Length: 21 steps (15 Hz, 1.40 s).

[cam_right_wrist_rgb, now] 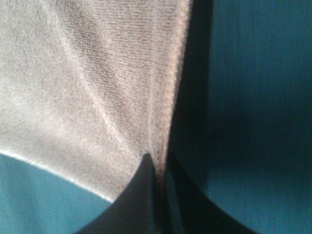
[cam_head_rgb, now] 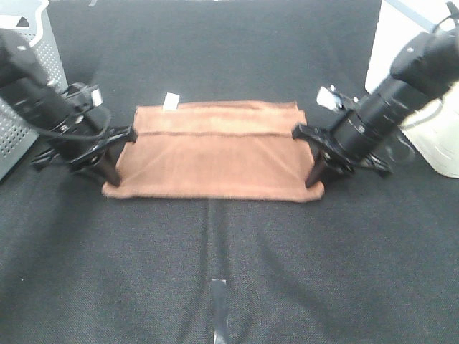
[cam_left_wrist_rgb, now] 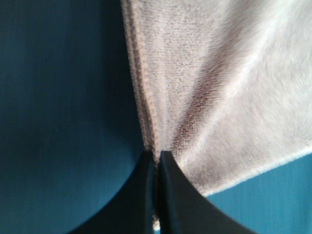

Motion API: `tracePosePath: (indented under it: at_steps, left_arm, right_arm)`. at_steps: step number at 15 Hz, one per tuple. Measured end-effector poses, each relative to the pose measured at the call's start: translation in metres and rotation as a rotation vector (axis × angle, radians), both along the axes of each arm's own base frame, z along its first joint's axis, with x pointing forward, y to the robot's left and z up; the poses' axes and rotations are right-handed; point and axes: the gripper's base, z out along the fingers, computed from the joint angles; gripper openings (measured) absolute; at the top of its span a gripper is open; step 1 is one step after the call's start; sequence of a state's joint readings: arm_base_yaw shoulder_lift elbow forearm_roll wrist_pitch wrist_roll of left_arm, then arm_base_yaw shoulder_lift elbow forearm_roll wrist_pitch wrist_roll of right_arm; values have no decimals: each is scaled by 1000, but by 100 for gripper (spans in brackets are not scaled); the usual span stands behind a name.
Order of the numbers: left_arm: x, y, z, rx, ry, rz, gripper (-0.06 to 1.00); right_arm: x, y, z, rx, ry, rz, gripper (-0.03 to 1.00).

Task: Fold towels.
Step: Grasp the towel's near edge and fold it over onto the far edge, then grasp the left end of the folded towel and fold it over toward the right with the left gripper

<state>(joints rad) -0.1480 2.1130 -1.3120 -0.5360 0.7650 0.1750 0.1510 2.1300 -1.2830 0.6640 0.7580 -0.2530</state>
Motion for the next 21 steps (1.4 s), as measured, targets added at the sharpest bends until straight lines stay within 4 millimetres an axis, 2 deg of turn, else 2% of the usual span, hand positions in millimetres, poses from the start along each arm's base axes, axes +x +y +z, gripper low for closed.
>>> tracePosePath:
  at_steps: [3,5,7,9,11,12,15,18,21]
  left_arm:
    - [-39,6,7,9,49,-22,0]
    - [-45,7,14,9,38,-28,0]
    - [-43,7,19,11,2,-10,0]
    - [-31,6,25,11,-38,22,0]
    - [-8,4,35,10,-110,47,0]
    - [-8,4,35,10,-110,47,0]
    - [34,-1,44,-4,-200,74,0]
    - [74,-6,39,-7,-264,83,0]
    - [99,-10,21,-10,-285,86,0]
  right_arm:
    - [-43,-7,1,-19,58,4,2]
    - [-49,-8,4,-21,48,18,2]
    - [-43,-7,11,-17,12,31,2]
    - [-22,-4,26,-10,-65,35,2]
    - [5,-1,39,-10,-137,32,2]
    - [5,-1,39,-10,-137,32,2]
    - [48,3,55,-31,-224,40,2]
    - [84,7,51,-45,-251,39,2]
    - [102,9,30,-62,-238,25,2]
